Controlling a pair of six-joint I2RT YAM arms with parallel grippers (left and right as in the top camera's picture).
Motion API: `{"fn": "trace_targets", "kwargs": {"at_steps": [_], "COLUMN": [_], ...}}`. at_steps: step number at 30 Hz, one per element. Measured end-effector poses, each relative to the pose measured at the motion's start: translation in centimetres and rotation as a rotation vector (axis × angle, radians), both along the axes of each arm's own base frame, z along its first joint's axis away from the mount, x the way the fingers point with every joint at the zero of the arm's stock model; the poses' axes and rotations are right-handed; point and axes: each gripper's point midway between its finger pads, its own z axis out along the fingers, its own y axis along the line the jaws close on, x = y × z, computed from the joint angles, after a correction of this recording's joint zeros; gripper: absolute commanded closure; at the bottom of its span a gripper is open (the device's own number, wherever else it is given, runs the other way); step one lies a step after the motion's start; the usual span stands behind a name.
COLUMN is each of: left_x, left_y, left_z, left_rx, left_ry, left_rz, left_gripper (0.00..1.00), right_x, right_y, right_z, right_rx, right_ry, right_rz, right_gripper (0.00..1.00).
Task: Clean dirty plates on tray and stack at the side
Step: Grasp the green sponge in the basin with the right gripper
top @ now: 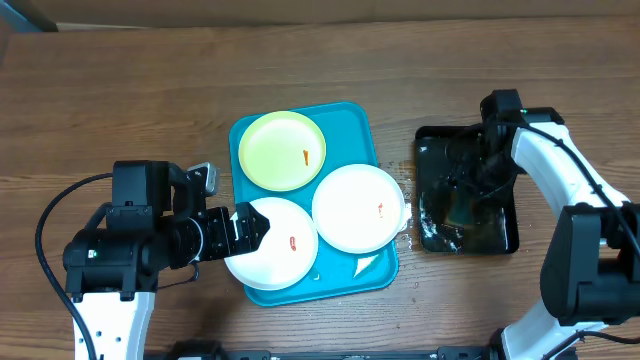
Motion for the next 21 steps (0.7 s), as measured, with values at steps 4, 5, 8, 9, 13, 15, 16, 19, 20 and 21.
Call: {"fn": "trace_targets", "kwargs": {"at_steps": [4,5,8,9,13,15,16,19,20,21], "left_x": [0.1,0.1,0.1,0.1,0.1,0.2,0.1,0.1,0.1,0.1], "left_y": [0.0,0.0,0.0,0.0,0.0,0.0,0.0,0.0,0.0,0.0], "left_z": [0.0,0.0,0.1,0.1,0.1,0.1,0.1,0.1,0.1,0.1], "left_rx": [0.0,0.0,0.0,0.0,0.0,0.0,0.0,0.0,0.0,0.0], "left_ry": [-0.004,-0.005,-0.006,-0.006,-0.006,-0.007,-0.006,-0.006,-0.006,-0.006], "left_rz": [0.0,0.0,0.0,0.0,0.0,0.0,0.0,0.0,0.0,0.0], "left_gripper": [0.0,0.0,0.0,0.0,0.0,0.0,0.0,0.0,0.0,0.0], "right_x": [-0.6,-1.0,-2.4,-2.7,-2.7,-2.7,-2.8,-2.8,-2.7,-2.6], "right_y": [0.1,0.2,0.4,0.4,0.3,0.4,0.4,0.4,0.4,0.4], "right_z": [-1.4,-2.0,-4.1,-4.4,-4.4,-4.4,-4.3,-3.9,-3.6,-3.2], "right_rx": [-0.001,-0.001,-0.003,-0.005,-0.002,-0.001,-0.001,-0.002,-0.001,-0.001], "right_ry": [0.004,0.007,0.026,0.03,-0.016,-0.014,-0.009,0.017,0.025,0.029], "right_rz": [0.004,0.004,-0.021,-0.04,-0.084,-0.087,-0.084,-0.053,-0.041,-0.033], "right_gripper": [0.44,0.49,0.74,0.87,0.96,0.96,0.96,0.91,0.83,0.76]}}
